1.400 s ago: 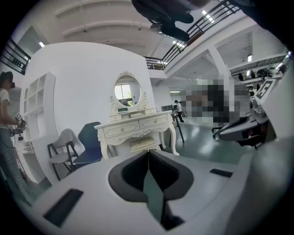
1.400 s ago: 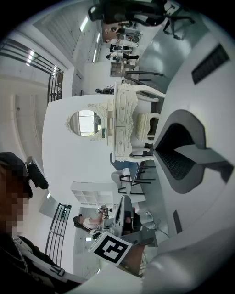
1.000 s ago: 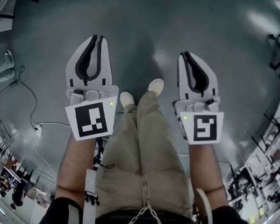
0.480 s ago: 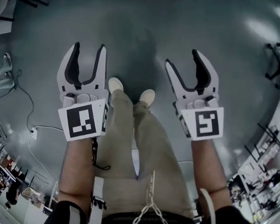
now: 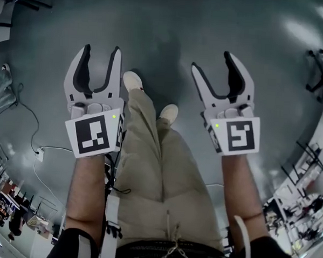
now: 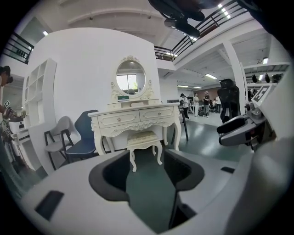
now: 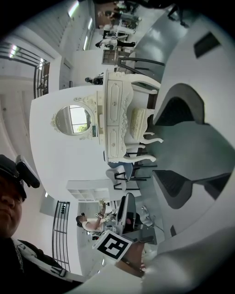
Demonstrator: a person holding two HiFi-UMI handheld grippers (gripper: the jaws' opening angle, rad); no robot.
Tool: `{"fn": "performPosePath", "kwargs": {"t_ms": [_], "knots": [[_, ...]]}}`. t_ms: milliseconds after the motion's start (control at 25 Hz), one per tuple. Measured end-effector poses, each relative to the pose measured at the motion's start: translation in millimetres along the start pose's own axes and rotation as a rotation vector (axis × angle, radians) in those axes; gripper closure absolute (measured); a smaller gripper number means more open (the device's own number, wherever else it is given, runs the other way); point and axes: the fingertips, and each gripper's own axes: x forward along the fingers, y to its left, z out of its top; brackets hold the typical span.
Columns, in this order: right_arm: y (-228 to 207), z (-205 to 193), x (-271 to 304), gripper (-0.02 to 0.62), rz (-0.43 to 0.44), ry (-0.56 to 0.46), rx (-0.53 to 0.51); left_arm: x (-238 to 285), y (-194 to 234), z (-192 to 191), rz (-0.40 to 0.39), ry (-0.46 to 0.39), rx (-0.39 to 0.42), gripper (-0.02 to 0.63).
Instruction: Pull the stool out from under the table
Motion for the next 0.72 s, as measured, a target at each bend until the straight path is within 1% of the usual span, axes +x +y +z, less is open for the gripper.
{"fn": "performPosePath", "kwargs": {"t_ms": [80, 160, 480, 720], "knots": [[-4.2, 0.9, 3.8, 0.318, -0.006, -0.003, -0.029, 5.7, 1.3, 11.1, -0.010, -0.032, -0.005, 0.390], [-3.9, 0.1, 8.6, 0.318, -0.017, 0.003, -0.038, 10.5, 4.0, 13.3, -0.030, -0.037, 0.009, 0.390], [3.2, 2.2, 45.8, 0.314, -0.052, 0.031, -0.001, 37.1, 31.3, 3.7, -0.063, -0.004, -0.002, 0.390], [13.2, 25.7, 73.8, 0.314, -0.062, 0.033, 0.003, 46.4, 57.8, 7.1, -0.080, 0.017, 0.003, 0.390]]}}
